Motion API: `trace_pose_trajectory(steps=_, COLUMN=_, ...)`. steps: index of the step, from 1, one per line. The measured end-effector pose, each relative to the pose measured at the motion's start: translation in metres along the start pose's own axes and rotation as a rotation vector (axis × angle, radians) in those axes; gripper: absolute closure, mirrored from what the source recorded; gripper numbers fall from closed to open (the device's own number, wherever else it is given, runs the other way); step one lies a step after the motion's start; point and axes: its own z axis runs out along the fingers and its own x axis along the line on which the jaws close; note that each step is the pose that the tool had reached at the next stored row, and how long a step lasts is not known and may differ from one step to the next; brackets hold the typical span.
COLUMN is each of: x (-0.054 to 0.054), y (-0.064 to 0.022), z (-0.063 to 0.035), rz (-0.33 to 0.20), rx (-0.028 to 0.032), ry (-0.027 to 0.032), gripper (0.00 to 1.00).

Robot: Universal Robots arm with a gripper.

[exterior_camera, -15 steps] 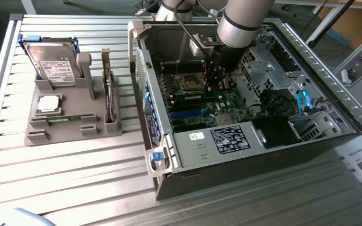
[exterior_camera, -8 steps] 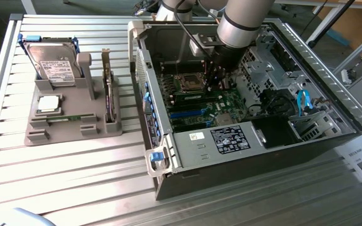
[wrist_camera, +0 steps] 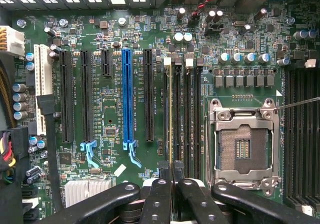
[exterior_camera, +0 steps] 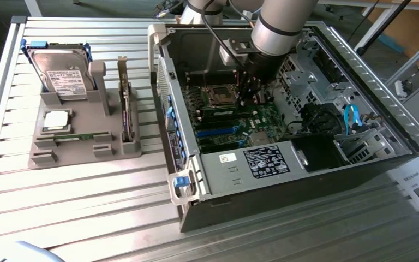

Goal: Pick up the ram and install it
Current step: 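Insert the ram into the slot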

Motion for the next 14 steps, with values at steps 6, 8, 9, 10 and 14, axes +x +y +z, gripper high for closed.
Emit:
trace_pose_trajectory(steps=6, x=0.0, y=-0.0001, z=0.0006, rz=0.0, rx=0.0, ry=0.0, gripper=0.89)
trace_pose_trajectory(steps=8, x=0.0, y=-0.0001, z=0.0009, rz=0.0, rx=0.0, ry=0.0, gripper=0.89)
trace_pose_trajectory(steps=9, x=0.0, y=-0.0001, z=0.001, rz=0.0, rx=0.0, ry=0.0001, gripper=0.89)
trace_pose_trajectory(steps=10, x=0.0, y=-0.0001, z=0.001, rz=0.0, rx=-0.0001, ry=0.0002, gripper=0.89)
trace_pose_trajectory(steps=14, x=0.0, y=-0.0001, z=0.0011, rz=0.0, rx=0.0, ry=0.0001, gripper=0.89)
